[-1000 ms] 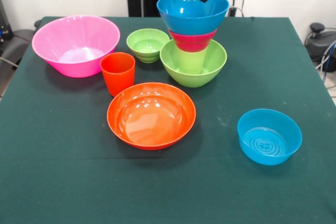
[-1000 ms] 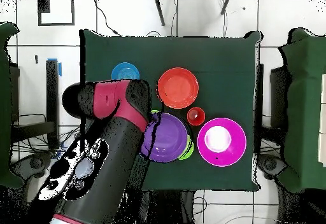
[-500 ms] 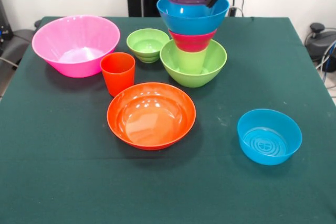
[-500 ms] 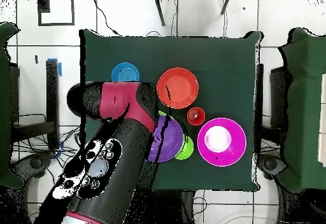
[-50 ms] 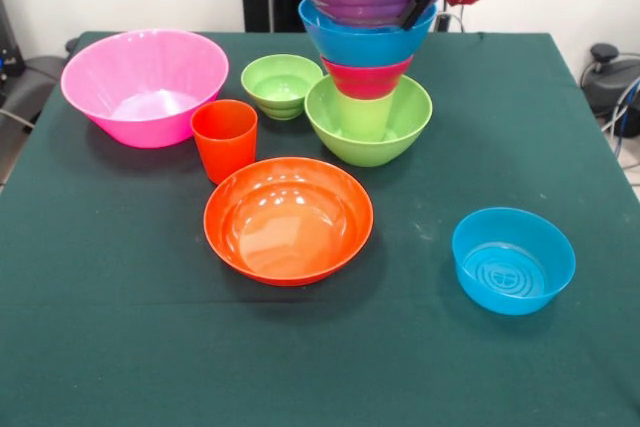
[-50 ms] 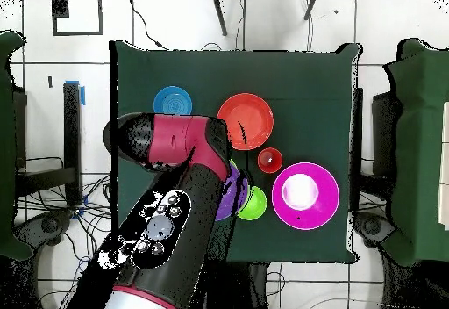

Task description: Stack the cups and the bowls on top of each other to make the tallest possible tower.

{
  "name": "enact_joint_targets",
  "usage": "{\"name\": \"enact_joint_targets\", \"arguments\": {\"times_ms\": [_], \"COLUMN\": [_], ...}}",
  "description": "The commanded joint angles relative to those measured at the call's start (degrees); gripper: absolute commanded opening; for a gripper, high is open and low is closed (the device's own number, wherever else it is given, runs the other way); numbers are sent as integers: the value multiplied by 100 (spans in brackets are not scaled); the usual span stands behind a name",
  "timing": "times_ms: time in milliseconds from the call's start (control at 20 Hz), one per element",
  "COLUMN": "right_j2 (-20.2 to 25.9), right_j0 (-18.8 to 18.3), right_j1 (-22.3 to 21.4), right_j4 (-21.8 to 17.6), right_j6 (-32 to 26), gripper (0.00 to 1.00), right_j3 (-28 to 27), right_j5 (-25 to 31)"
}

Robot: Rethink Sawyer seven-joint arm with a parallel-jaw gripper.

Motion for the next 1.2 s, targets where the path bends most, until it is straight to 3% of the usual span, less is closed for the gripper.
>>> {"name": "enact_joint_targets", "arguments": {"times_ms": [50,1200], "right_j2": [861,751], "right_j0": [-69,12], "right_j1": [11,19], "right_j4": [-4,-223], "right_j6": [-96,-20], "gripper": [0,0], "right_j3": [410,572], "right_j5": [-246,-299]}}
